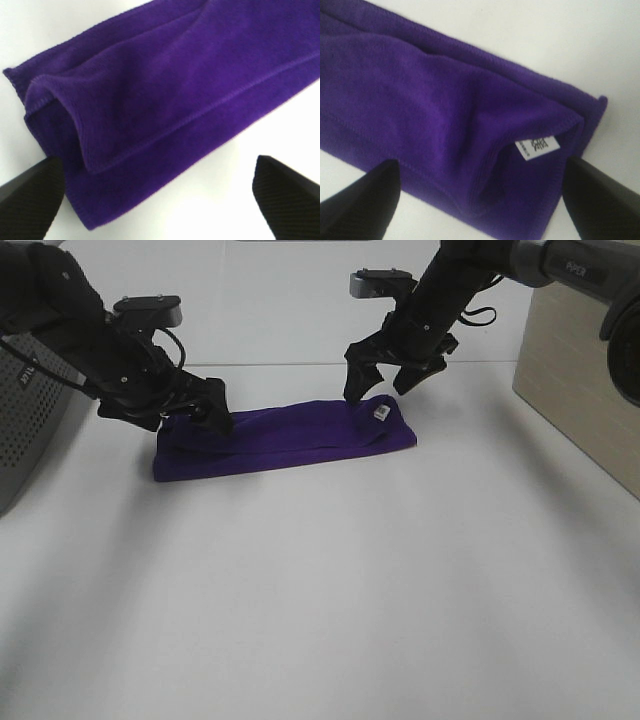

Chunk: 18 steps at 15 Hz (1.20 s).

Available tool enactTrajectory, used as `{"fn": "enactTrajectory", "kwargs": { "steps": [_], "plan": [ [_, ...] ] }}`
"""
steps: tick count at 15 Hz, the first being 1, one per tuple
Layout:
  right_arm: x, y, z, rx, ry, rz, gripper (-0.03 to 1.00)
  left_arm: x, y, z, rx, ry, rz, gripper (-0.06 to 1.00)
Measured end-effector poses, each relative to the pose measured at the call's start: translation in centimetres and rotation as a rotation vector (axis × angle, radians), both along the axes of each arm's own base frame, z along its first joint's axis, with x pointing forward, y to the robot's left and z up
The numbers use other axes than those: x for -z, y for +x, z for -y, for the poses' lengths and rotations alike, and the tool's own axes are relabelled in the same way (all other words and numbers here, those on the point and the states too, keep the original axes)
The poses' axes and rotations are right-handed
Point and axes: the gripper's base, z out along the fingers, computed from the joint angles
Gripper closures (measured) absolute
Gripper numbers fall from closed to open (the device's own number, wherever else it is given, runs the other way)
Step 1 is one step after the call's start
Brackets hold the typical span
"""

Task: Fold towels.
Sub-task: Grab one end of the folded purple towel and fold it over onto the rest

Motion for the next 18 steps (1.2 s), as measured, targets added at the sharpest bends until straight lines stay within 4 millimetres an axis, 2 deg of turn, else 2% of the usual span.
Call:
{"fn": "enactTrajectory", "kwargs": {
  "steps": [1,2,4,8,12,14,17,18],
  "plan": [
    [-1.0,-0.5,0.2,-0.009,-0.019,-0.029,0.10,-1.0,-0.4,0.0,0.025,0.007,-0.042,-0.01],
    [-3.7,-1.4,0.5,0.007,-0.022,-0.050,0.10,-2.3,-0.7,-0.4,0.032,0.047,-0.097,-0.02],
    [-6.1,-1.8,0.6,0.058,-0.002,-0.033,0.10,-2.5,-0.2,-2.1,-0.013,0.060,-0.126,-0.02],
    [-9.0,-2.4,0.9,0.110,0.023,-0.008,0.10,-0.2,1.1,-6.7,-0.107,-0.030,-0.202,-0.02],
    [-12.2,-3.2,1.1,0.139,0.054,0.037,0.10,1.2,2.2,-8.5,-0.119,-0.243,-0.216,-0.02],
    [-12.7,-3.4,1.2,0.143,0.060,0.045,0.10,2.5,2.9,-9.2,-0.119,-0.319,-0.249,-0.02],
    [-12.7,-3.4,1.2,0.145,0.060,0.043,0.10,5.0,3.6,-8.9,-0.102,-0.363,-0.322,-0.02],
    [-12.7,-3.4,1.2,0.145,0.060,0.043,0.10,5.3,3.8,-8.7,-0.111,-0.397,-0.327,-0.02]
  ]
}}
